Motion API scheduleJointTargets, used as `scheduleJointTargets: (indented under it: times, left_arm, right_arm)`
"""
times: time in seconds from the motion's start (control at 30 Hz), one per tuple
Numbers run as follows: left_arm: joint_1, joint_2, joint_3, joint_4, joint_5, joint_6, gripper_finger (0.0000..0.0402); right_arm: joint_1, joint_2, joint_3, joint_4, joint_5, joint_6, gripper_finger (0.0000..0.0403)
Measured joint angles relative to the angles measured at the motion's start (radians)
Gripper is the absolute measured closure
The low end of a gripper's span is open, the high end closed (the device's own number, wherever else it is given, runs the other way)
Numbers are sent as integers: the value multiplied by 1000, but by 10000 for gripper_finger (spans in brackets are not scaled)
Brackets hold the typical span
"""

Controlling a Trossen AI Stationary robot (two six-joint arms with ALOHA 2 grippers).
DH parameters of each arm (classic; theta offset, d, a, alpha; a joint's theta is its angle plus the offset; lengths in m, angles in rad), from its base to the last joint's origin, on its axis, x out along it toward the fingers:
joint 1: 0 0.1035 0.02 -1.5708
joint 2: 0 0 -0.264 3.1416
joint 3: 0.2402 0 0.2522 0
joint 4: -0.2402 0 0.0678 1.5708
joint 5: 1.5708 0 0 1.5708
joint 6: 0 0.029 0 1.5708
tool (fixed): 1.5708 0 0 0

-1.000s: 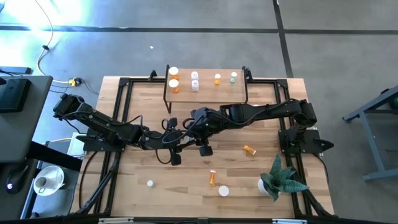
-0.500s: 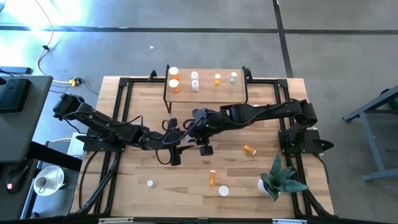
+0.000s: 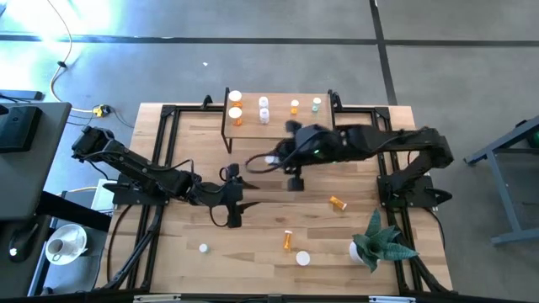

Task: Pick and place medicine bottles onto shelf by color
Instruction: Put the top left dark green pill bottle on the shelf aligned with the other transparent pill bottle

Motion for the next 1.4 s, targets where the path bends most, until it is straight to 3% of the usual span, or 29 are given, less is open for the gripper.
scheduleJointTargets:
  times: [0.17,0.47,0.7,1.0,1.4]
  left_arm:
    - [-31,-1,0,-7,-1,0,206]
    - [-53,-1,0,-4,-4,0,206]
    - [-52,-1,0,2,-11,0,206]
    - [-52,-1,0,1,-11,0,206]
    - [-52,-1,0,1,-11,0,206]
  right_arm:
    - [-48,-102,-112,40,18,-4,300]
    - [-258,-362,-648,505,18,50,300]
    - [-393,-470,-917,817,14,101,300]
    - [-471,-478,-1152,1128,101,174,300]
    - [-474,-477,-1271,1217,220,174,300]
